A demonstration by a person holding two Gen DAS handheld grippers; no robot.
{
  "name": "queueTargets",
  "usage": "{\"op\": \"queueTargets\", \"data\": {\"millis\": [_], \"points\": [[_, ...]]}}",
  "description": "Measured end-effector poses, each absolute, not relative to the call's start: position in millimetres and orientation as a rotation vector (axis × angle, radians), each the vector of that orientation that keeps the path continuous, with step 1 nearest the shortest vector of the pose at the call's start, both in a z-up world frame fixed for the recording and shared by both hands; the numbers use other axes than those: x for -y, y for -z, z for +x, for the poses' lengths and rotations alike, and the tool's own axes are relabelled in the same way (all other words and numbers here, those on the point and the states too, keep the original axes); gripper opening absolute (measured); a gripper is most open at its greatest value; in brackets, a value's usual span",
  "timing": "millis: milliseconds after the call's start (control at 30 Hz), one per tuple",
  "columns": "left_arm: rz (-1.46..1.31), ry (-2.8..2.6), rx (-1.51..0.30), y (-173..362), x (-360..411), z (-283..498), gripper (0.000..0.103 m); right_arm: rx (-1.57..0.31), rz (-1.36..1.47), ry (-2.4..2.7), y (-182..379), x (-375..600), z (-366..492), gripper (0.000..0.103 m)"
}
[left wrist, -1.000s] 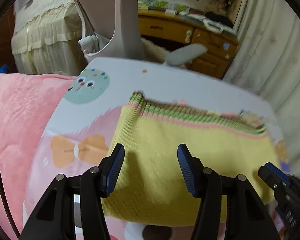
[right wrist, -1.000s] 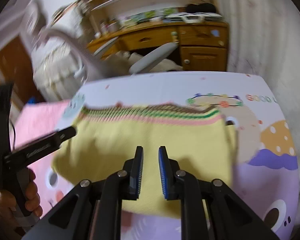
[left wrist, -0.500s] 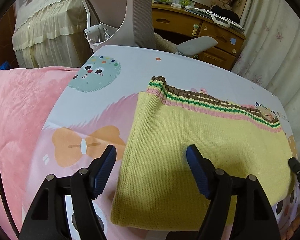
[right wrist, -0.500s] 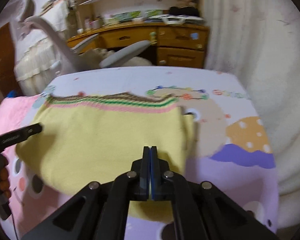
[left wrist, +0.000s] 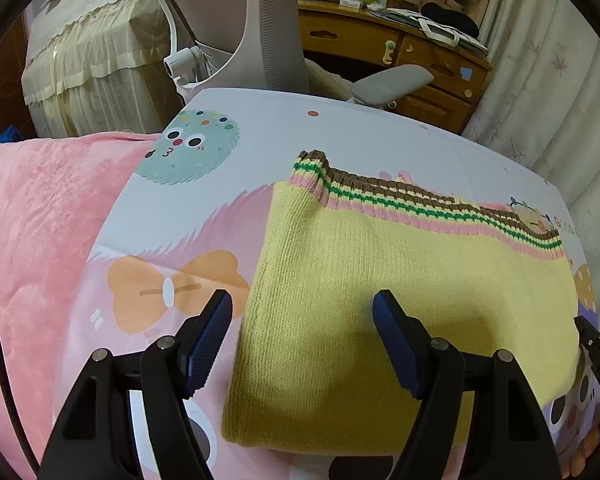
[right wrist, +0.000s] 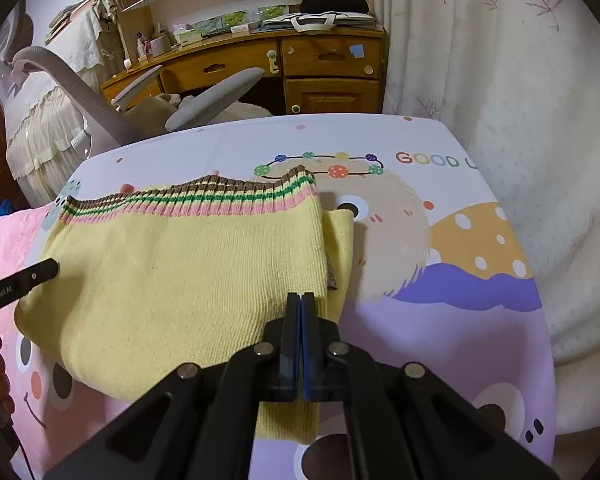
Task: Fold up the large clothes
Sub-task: 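Lay the folded hem down and open both grippers, then grasp the folded cardigan edge with the left gripper and lift it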
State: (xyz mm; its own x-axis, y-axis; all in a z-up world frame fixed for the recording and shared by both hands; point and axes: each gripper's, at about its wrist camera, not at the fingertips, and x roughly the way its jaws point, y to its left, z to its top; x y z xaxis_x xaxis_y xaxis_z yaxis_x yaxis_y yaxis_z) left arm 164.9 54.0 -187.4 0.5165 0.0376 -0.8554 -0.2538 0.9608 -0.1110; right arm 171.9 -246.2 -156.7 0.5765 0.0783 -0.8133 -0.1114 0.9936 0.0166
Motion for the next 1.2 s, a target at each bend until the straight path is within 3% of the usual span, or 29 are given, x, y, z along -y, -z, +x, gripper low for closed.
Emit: {"op": "queueTargets", "data": {"millis": [133, 200, 300, 700, 1000, 1200], "points": [[-0.235, -0.163, -1.032, 178.9, -50.3, 163.1, 0.073, -0.962, -0.036, -0.112, 151.6, 243.7, 170.5, 0.002], [-0.244, -0.158, -1.034, 171.9, -49.3, 161.0, 0.09, -0.974, -0.026, -0.114, 149.0, 242.5, 170.2, 0.003], [-0.266, -0.158, -1.02, 158.0, -48.2, 155.4, 0.098, -0.984, -0.007, -0.118, 144.5, 242.2, 168.4, 0.003], [-0.488, -0.115, -0.973, 115.1, -63.3, 125.2, 0.099, -0.934, 0.005, -0.188, 104.1, 223.7, 148.7, 0.003], [-0.493, -0.125, -0.956, 84.7, -69.0, 102.0, 0.099, -0.901, 0.009, -0.244, 71.0, 202.9, 137.7, 0.004], [-0.506, -0.154, -0.975, 86.3, -74.1, 94.9, 0.102, -0.835, 0.033, -0.291, 53.2, 192.1, 128.1, 0.032]]}}
